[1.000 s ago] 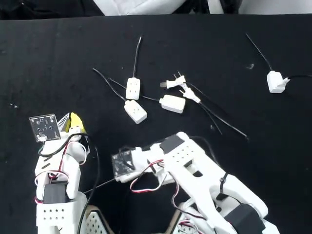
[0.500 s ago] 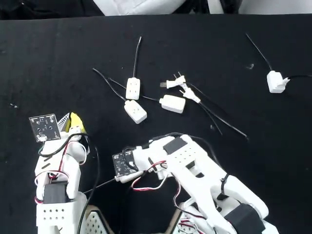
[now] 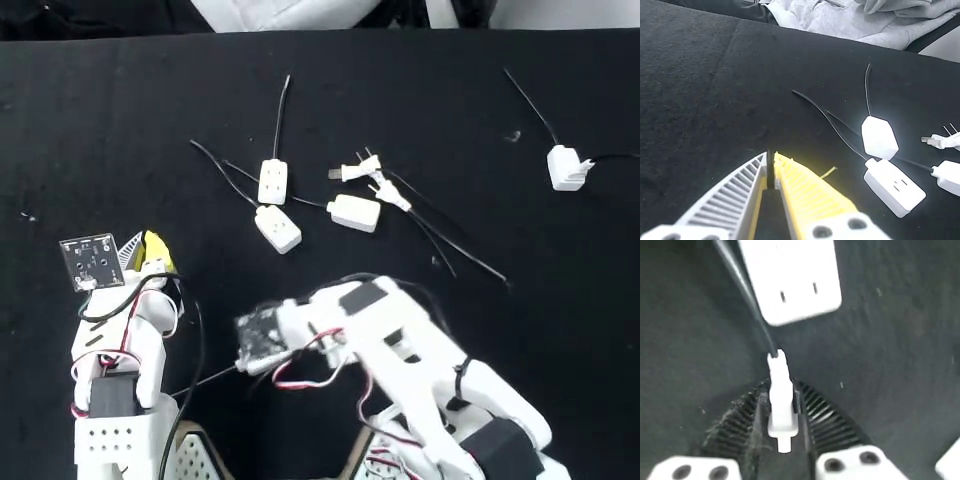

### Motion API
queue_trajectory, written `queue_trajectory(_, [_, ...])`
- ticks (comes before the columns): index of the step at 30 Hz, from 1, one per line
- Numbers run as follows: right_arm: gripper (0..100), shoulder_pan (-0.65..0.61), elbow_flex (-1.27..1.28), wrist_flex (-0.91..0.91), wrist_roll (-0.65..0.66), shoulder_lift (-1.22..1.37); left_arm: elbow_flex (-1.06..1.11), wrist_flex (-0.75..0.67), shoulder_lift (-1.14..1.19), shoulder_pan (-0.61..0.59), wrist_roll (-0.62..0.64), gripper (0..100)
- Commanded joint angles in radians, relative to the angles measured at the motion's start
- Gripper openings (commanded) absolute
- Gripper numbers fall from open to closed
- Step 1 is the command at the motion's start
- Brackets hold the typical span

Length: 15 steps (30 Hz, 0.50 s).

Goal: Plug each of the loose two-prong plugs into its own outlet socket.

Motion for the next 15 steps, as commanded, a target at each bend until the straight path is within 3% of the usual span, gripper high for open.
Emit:
queue_trajectory(1, [1.1,0.12,-0.008,-0.008,0.009,0.002,-0.007,-0.02,-0.009,-0.007,0.0,3])
queue_trajectory(5, [1.1,0.206,-0.053,0.081,0.014,0.001,-0.007,-0.02,-0.009,-0.007,0.0,3])
queue_trajectory(9, [1.1,0.285,-0.246,0.37,0.02,0.001,-0.007,-0.02,-0.009,-0.007,0.0,3])
queue_trajectory(12, [1.1,0.377,-0.377,0.532,0.123,0.005,-0.007,-0.02,-0.009,-0.007,0.0,3])
queue_trajectory(15, [1.1,0.477,-0.421,0.546,0.169,0.008,-0.007,-0.017,-0.009,-0.007,0.0,3])
